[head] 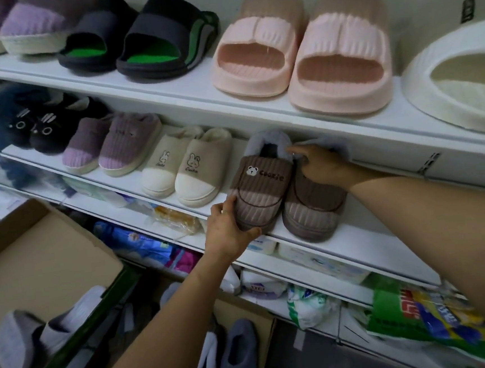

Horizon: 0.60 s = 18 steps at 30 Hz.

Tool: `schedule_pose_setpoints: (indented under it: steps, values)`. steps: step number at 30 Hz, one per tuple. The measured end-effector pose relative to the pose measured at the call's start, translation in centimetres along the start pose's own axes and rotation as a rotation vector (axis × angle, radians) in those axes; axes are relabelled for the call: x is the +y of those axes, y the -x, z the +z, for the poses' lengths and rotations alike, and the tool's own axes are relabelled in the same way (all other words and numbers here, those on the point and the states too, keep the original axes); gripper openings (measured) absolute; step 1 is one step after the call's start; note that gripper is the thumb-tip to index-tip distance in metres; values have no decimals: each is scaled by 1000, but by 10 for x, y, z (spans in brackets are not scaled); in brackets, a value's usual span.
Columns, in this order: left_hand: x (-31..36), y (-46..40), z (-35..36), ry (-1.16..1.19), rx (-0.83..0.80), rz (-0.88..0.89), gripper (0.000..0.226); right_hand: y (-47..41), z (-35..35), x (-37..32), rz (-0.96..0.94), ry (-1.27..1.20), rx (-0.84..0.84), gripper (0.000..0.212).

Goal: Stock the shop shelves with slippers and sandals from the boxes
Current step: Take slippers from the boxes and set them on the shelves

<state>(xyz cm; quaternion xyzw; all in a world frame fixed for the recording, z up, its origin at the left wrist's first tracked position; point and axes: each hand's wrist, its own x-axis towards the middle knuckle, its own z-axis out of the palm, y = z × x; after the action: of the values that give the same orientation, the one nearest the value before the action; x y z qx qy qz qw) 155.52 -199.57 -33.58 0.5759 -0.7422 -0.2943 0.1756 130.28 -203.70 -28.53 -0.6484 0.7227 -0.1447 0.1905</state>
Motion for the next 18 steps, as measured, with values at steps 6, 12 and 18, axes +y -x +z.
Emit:
schedule_pose_setpoints:
  steps: [6, 12, 18]
  values:
    - [5, 0, -10, -2, -69, -33, 92, 15, 1, 1, 23, -49, 75, 53]
    - [11, 23, -40, -29, 149, 68, 61, 77, 3, -47, -49, -31, 229, 35]
    - [-3, 72, -64, -46, 255, 122, 52, 120, 25, -83, -204, 24, 209, 36]
